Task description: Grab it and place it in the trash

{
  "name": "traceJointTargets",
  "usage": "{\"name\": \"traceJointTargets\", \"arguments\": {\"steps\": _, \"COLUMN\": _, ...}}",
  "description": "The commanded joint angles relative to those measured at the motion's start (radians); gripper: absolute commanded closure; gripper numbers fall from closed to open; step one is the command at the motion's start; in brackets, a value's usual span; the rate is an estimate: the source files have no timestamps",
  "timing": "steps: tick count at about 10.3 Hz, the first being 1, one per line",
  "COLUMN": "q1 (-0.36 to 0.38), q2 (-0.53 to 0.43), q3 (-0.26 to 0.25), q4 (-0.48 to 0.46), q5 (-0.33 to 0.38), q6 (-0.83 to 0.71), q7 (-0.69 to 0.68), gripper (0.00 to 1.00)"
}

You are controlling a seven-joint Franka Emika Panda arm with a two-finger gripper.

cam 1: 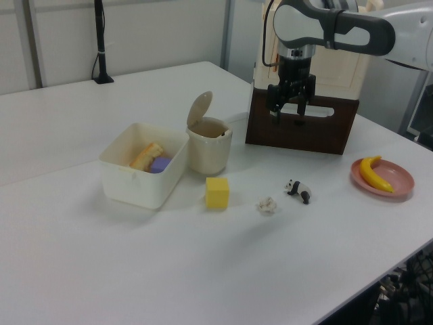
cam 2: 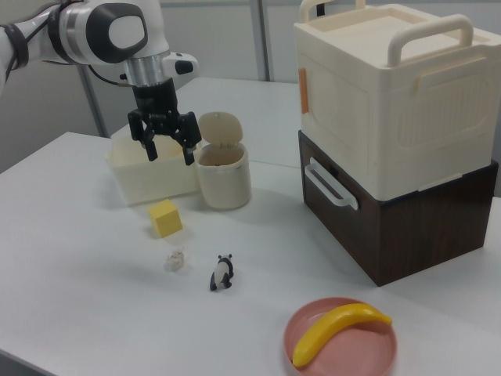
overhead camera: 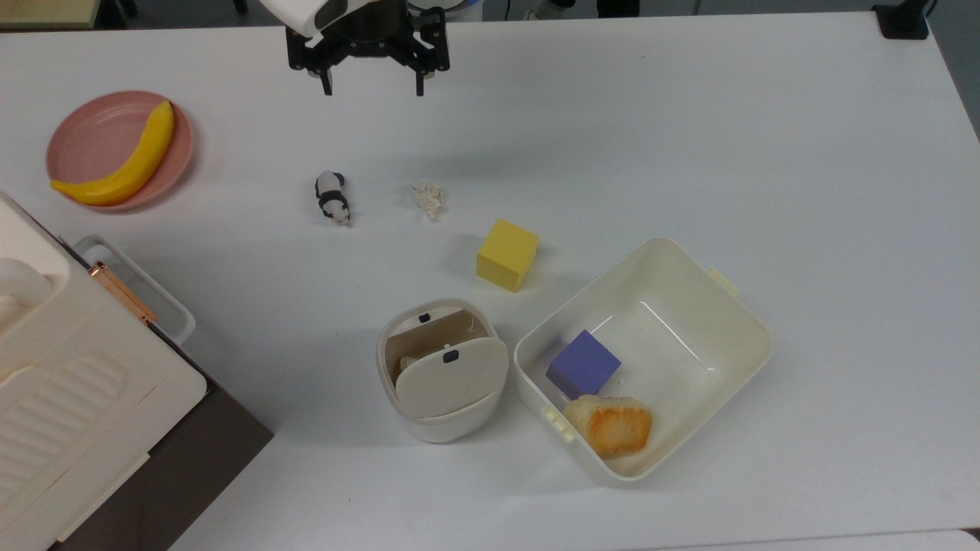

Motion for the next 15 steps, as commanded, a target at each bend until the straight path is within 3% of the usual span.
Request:
{"name": "traceJointTargets", "arguments": {"steps": 1, "q1": 0.009, "q2": -0.033, "q3": -0.007, "q4": -0.030, "q5": 0.002, "q6": -0.008, "q7": -0.011, "gripper": 0.00}}
{"name": "traceJointTargets", "arguments": {"steps": 15, "q1": 0.012, "q2": 0.001, "q3": -0.006, "q4": -0.027, "q5": 0.011, "q6": 0.064, "q7": -0.009, "gripper": 0.00}}
